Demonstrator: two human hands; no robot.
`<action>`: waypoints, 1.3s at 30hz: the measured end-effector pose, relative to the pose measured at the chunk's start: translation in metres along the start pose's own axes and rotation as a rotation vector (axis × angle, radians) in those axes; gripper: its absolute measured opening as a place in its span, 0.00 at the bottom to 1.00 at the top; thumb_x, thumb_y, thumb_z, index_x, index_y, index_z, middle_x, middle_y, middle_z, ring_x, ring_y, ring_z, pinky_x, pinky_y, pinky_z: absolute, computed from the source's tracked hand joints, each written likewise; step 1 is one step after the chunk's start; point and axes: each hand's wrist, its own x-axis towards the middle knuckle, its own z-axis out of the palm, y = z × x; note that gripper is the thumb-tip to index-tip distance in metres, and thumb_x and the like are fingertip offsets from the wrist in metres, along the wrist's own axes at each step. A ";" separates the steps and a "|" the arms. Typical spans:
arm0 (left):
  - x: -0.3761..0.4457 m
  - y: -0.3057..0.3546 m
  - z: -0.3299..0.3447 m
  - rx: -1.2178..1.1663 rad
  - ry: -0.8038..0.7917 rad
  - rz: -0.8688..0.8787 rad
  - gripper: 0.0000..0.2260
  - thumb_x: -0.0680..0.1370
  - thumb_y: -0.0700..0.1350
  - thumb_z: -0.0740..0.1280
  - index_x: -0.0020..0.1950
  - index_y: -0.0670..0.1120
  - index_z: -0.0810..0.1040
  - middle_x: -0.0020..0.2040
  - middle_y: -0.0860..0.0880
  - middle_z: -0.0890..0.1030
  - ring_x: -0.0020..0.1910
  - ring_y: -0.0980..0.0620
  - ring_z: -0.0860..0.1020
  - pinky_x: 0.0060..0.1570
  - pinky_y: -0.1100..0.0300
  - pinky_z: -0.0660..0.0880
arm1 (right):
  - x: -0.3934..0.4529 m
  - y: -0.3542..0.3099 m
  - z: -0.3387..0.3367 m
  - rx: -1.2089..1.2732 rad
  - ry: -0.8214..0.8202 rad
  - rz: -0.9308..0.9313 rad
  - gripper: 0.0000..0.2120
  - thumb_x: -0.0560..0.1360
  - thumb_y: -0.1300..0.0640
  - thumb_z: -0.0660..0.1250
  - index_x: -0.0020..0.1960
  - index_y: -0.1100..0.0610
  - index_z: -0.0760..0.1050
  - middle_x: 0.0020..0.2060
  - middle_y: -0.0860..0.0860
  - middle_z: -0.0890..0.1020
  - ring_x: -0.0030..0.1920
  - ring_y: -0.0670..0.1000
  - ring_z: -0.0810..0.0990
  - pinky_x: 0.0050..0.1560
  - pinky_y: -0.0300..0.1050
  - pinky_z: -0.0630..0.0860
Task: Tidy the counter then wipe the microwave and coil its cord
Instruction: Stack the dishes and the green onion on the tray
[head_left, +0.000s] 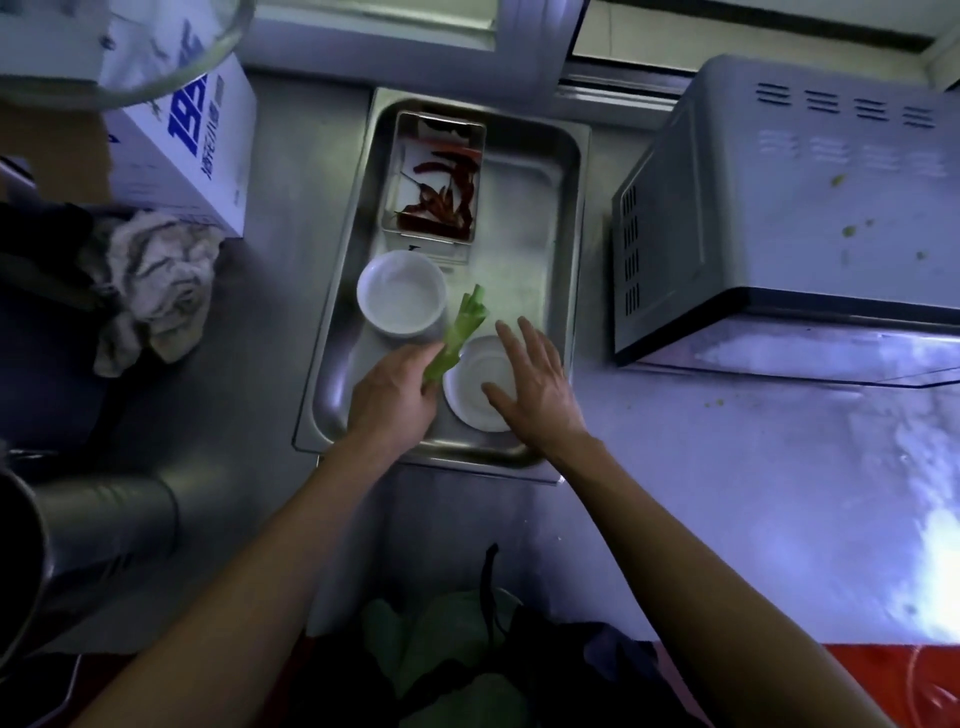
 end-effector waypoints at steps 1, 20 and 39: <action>0.003 0.002 0.003 0.009 -0.017 0.001 0.22 0.77 0.40 0.68 0.71 0.51 0.74 0.63 0.48 0.80 0.61 0.44 0.77 0.56 0.48 0.77 | -0.002 0.001 -0.004 0.014 0.013 -0.018 0.36 0.79 0.48 0.66 0.81 0.48 0.51 0.80 0.55 0.52 0.79 0.59 0.53 0.77 0.57 0.57; 0.023 0.033 0.055 0.104 -0.173 0.047 0.19 0.77 0.39 0.65 0.66 0.52 0.76 0.60 0.49 0.80 0.56 0.44 0.78 0.51 0.47 0.78 | -0.011 0.005 -0.001 0.047 -0.128 -0.056 0.31 0.79 0.70 0.56 0.80 0.61 0.53 0.80 0.60 0.51 0.80 0.57 0.48 0.79 0.55 0.54; -0.004 0.009 0.032 0.068 -0.138 0.163 0.14 0.77 0.44 0.68 0.62 0.47 0.80 0.59 0.47 0.80 0.56 0.42 0.75 0.54 0.45 0.75 | -0.040 -0.012 -0.012 0.131 -0.004 -0.051 0.26 0.74 0.65 0.66 0.72 0.59 0.70 0.74 0.60 0.68 0.70 0.61 0.70 0.68 0.55 0.71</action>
